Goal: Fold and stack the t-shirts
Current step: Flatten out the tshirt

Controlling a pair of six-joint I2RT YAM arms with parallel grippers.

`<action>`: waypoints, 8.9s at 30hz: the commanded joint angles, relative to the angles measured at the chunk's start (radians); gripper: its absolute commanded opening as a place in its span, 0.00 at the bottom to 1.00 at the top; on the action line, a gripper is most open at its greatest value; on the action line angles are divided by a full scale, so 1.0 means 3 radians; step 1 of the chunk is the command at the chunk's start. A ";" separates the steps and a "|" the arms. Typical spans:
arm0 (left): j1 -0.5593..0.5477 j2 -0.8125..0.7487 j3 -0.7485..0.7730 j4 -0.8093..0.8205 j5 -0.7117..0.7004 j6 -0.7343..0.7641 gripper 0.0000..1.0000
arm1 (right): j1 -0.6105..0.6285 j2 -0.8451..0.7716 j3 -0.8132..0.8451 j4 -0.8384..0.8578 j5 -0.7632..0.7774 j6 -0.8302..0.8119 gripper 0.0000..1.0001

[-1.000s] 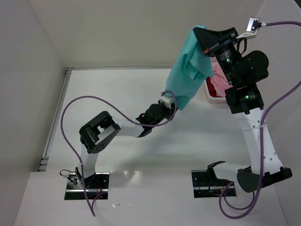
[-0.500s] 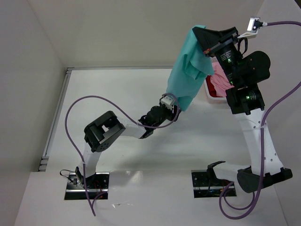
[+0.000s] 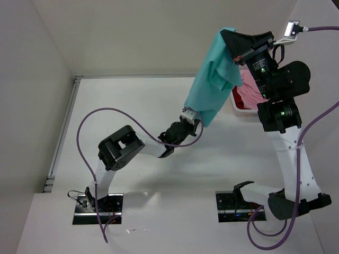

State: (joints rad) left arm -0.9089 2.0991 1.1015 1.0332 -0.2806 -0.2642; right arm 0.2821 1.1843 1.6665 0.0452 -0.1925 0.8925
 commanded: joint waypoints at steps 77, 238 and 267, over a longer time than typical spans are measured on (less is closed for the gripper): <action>0.1086 -0.3142 0.0337 -0.3935 -0.0916 0.0242 0.00 | 0.0087 0.1135 -0.1868 0.0110 0.0703 -0.0822 1.00; 0.2687 -0.2564 0.0352 -0.3551 0.0230 -0.0342 0.00 | 0.1269 0.1266 -0.1602 0.0058 0.1567 -0.1855 0.00; 0.2840 -0.1945 0.0480 -0.3429 0.0398 -0.0372 0.00 | 0.1238 0.1554 -0.1971 0.0223 0.1142 -0.1952 0.95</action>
State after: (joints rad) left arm -0.0666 1.5005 1.2083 -0.0471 -0.1879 -0.3702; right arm 0.6613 1.6585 1.0767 0.0891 0.1509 0.3279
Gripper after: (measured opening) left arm 0.008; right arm 0.962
